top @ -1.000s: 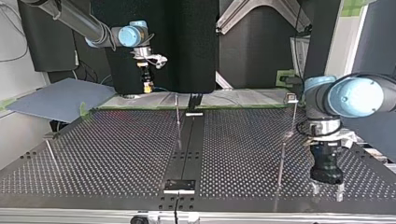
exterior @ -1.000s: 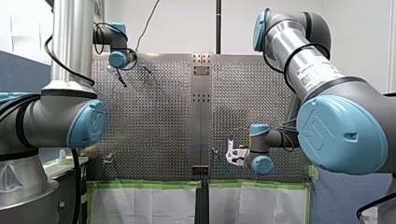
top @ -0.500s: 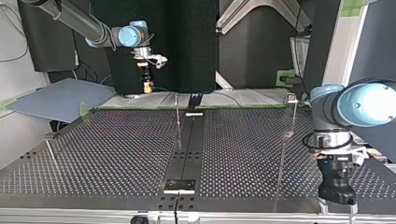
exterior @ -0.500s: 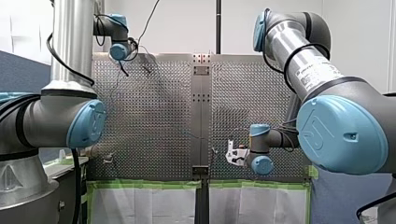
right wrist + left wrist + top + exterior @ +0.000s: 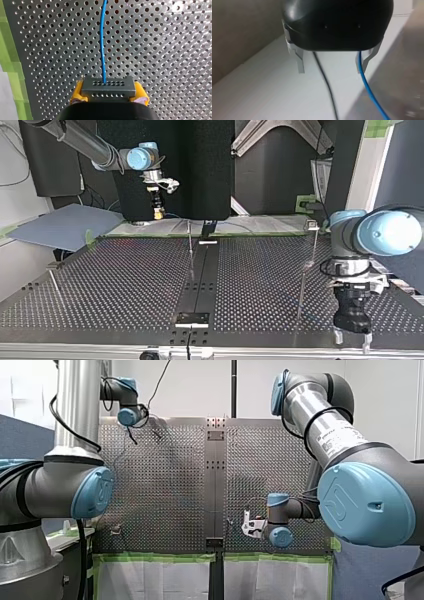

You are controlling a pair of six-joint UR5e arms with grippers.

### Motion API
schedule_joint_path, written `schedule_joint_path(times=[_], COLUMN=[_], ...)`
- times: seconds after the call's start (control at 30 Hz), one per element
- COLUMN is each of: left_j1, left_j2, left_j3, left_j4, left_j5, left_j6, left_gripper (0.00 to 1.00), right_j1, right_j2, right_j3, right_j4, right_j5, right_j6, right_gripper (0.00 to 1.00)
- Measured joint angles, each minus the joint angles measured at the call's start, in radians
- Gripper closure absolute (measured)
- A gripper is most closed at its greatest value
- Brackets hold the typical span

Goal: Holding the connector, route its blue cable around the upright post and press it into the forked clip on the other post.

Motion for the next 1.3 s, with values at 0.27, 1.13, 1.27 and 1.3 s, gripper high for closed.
schedule_joint_path(times=[0.27,1.13,1.27,1.3], left_j1=[-0.016,-0.031,-0.033,-0.034], left_j2=[-0.049,-0.057,-0.057,-0.057], left_j3=[-0.003,-0.122,-0.140,-0.142], left_j4=[-0.003,0.051,0.067,0.069], left_j5=[0.002,-0.010,-0.010,-0.010], left_j6=[0.042,0.055,0.054,0.054], left_gripper=[0.00,0.00,0.00,0.00], right_j1=[0.000,-0.001,-0.001,-0.001], right_j2=[0.001,0.005,0.005,0.005], right_j3=[0.000,0.000,0.000,-0.001], right_j4=[-0.002,-0.014,-0.012,-0.012], right_j5=[0.000,-0.004,-0.005,-0.005], right_j6=[0.000,0.001,0.002,0.002], right_gripper=[1.00,1.00,1.00,1.00])
